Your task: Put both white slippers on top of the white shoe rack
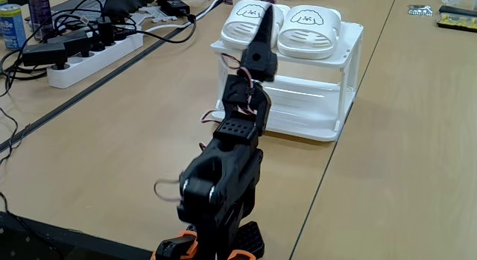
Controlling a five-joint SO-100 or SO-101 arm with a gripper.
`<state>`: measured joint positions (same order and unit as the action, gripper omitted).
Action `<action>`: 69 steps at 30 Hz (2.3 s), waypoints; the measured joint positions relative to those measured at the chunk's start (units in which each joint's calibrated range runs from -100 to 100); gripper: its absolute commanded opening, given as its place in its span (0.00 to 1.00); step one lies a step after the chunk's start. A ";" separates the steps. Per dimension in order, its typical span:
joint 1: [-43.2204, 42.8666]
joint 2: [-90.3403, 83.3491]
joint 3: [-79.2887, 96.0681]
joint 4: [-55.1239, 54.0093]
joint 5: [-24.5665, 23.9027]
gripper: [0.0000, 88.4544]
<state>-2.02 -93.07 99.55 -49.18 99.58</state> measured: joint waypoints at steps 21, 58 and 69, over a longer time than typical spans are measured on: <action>0.30 -5.86 -0.36 -47.81 0.00 0.01; 0.30 -5.86 -0.36 -50.04 0.00 0.01; 0.30 -5.86 -0.36 -50.04 0.00 0.01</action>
<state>-1.72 -98.93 99.19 -99.23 99.58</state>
